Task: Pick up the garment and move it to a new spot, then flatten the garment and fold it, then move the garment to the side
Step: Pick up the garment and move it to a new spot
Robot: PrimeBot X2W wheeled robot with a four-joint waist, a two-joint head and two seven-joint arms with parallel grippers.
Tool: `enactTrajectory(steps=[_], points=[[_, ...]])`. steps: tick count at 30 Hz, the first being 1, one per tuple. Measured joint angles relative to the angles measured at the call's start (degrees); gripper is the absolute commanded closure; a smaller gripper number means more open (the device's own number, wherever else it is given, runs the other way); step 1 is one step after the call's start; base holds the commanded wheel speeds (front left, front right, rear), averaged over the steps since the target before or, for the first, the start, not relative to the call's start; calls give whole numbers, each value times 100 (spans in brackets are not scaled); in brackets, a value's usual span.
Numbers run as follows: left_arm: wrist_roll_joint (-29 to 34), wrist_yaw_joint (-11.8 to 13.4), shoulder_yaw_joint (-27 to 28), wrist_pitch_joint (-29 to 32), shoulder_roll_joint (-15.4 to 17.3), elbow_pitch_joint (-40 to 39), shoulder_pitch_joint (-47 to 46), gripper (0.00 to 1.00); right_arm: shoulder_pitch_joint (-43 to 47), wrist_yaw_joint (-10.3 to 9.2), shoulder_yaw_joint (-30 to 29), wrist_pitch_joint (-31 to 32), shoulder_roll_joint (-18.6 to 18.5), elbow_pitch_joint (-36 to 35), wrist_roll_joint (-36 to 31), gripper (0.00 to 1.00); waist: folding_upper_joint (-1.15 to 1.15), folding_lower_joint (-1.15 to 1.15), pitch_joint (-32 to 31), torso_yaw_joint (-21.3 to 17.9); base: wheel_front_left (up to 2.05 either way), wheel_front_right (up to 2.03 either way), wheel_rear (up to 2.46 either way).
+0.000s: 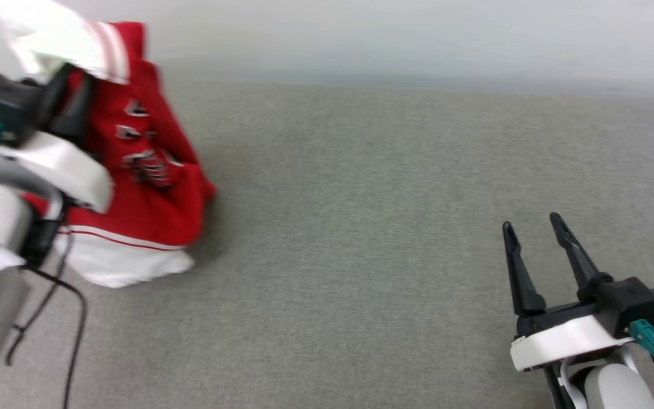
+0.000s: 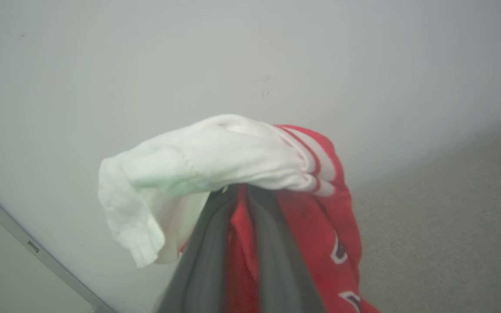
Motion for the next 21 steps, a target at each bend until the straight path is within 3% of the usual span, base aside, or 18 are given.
enactTrajectory(steps=[8, 14, 16, 21], points=[[534, 390, -678, 337, -736, -711, 1, 100, -16, 0, -247, 0, 0, -13, 62, 0, 0, 1, -69, -506, 0, 0, 0], [1107, 325, -1651, 517, -1492, -700, 86, 100, -54, -1, -511, 0, -4, -31, -93, 0, 0, 1, -4, -917, 0, 0, 0], [1260, 225, -2118, 547, -1961, -411, 262, 100, -146, 0, -609, 0, 5, -33, -118, 0, 0, 1, 52, -1131, 0, 0, 0], [1646, 67, -2830, 583, -2632, 358, 326, 100, -226, 0, -809, 0, -3, -38, -16, 0, 0, 1, 176, -1458, 0, 0, 0]])
